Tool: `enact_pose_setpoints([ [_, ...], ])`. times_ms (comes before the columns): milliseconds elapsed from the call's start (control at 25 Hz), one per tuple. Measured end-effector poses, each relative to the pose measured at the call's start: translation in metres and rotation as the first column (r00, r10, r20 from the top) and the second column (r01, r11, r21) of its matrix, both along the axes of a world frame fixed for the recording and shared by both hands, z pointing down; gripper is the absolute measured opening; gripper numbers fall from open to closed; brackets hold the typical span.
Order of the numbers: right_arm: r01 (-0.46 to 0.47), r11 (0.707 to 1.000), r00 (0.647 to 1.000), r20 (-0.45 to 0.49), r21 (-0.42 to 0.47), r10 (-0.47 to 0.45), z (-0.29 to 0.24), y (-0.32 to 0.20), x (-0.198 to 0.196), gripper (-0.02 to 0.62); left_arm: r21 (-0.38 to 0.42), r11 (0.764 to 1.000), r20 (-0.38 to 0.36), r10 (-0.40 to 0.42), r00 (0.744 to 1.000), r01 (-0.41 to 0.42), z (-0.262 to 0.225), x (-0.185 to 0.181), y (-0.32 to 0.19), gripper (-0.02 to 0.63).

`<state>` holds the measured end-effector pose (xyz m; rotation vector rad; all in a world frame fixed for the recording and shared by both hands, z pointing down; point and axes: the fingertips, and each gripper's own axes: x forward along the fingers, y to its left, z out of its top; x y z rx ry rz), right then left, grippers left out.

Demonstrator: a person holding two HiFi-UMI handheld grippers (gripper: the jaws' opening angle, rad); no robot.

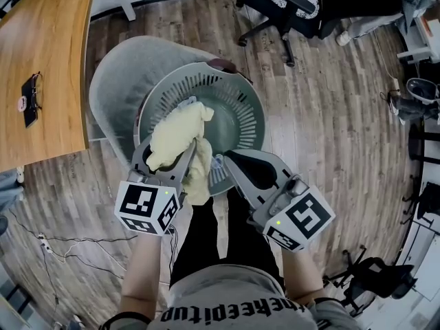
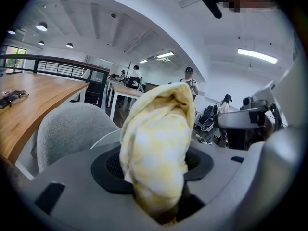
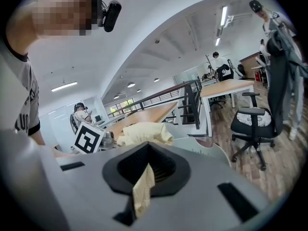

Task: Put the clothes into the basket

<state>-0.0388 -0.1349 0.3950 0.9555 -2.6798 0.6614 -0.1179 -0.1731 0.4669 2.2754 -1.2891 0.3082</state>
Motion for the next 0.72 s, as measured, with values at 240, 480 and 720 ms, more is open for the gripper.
enact_pose_setpoints([
  [240, 0.003, 1.000, 1.000, -0.003, -0.004, -0.003, 0.003, 0.002, 0.002, 0.009, -0.019, 1.000, 0.089, 0.014, 0.996, -0.012, 0.012, 0.004, 0.001, 0.272],
  [480, 0.003, 1.000, 1.000, -0.002, -0.006, -0.003, 0.003, 0.002, 0.003, 0.009, -0.033, 0.997, 0.109, 0.070, 0.992, -0.067, 0.019, 0.013, 0.007, 0.307],
  [720, 0.003, 1.000, 1.000, -0.001, -0.006, -0.003, 0.003, 0.002, 0.005, 0.009, -0.022, 0.997, 0.106, 0.069, 0.992, -0.067, 0.018, 0.015, 0.006, 0.334],
])
